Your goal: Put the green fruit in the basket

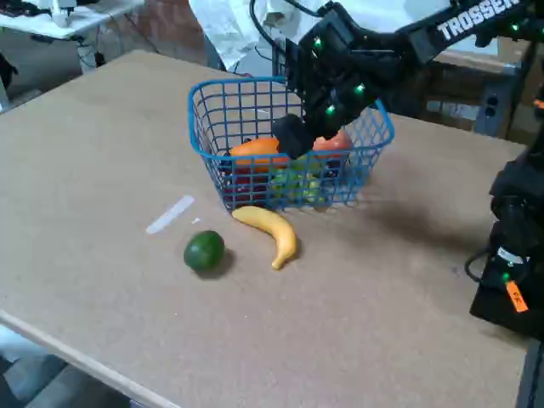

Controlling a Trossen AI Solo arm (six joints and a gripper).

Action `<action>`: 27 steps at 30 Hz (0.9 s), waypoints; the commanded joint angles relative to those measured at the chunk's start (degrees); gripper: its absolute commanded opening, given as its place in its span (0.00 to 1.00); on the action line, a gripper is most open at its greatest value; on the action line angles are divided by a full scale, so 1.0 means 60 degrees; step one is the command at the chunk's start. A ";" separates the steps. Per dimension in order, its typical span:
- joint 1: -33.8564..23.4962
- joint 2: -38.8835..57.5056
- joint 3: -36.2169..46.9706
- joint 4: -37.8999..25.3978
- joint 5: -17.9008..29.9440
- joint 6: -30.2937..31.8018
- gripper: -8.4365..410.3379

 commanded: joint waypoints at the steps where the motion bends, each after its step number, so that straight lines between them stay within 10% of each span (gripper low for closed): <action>1: -0.0073 0.0674 0.1155 -0.0484 0.0273 0.0259 0.55; 27: -0.0073 0.0222 0.1253 -0.0164 0.0251 0.0259 0.55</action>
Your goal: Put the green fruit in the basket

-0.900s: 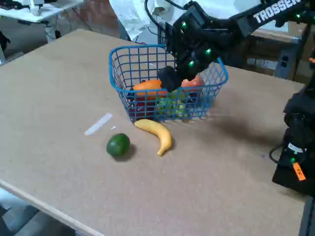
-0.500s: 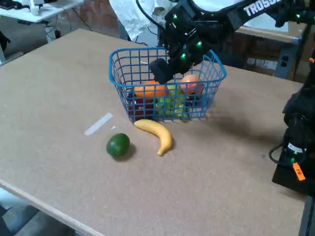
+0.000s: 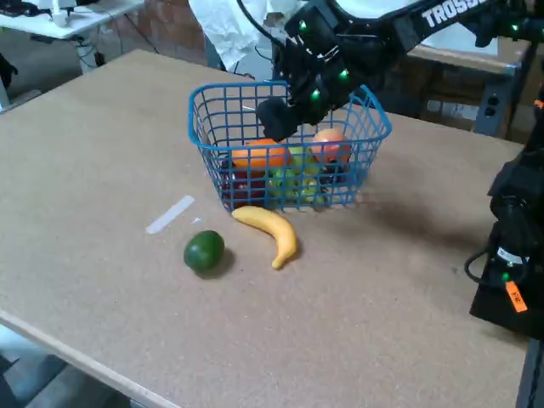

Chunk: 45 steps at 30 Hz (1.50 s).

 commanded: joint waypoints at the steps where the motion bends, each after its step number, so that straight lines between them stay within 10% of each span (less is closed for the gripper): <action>1: 0.0004 -0.0361 0.0040 0.0025 -0.0011 0.0015 0.55; 23: 0.0106 -0.1938 0.0040 -0.0798 -0.2492 0.0036 0.55; 45: 0.1486 -0.1934 0.0036 -0.0980 -0.2517 0.0109 0.55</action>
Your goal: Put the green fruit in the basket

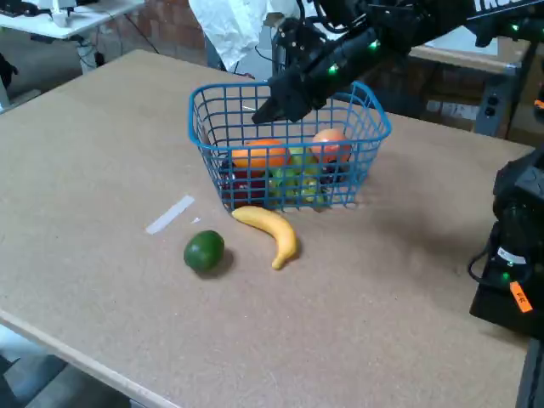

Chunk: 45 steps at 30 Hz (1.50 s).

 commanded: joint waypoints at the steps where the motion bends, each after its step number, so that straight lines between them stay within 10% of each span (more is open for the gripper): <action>1: 0.0306 -0.0004 0.0007 0.0018 -0.0051 0.0011 0.55; 22: 0.1679 0.1268 0.0007 -0.0255 0.0146 0.1005 0.55; 32: 0.1869 0.2463 0.0007 0.0342 0.0153 0.2116 0.81; 37: 0.2313 0.2594 0.0007 0.0627 0.1144 0.3442 1.00; 45: 0.3038 0.2590 0.0007 0.1027 0.2652 0.6492 0.96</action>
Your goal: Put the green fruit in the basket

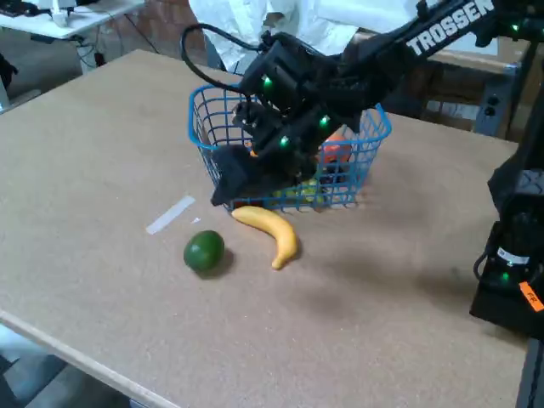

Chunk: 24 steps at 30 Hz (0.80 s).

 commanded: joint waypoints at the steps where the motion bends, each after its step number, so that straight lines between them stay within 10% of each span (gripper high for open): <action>1: 0.0273 -0.0004 0.0007 0.0087 0.0834 0.1468 0.96; 24: 0.0423 0.2871 0.0007 0.2419 0.1657 0.6648 0.96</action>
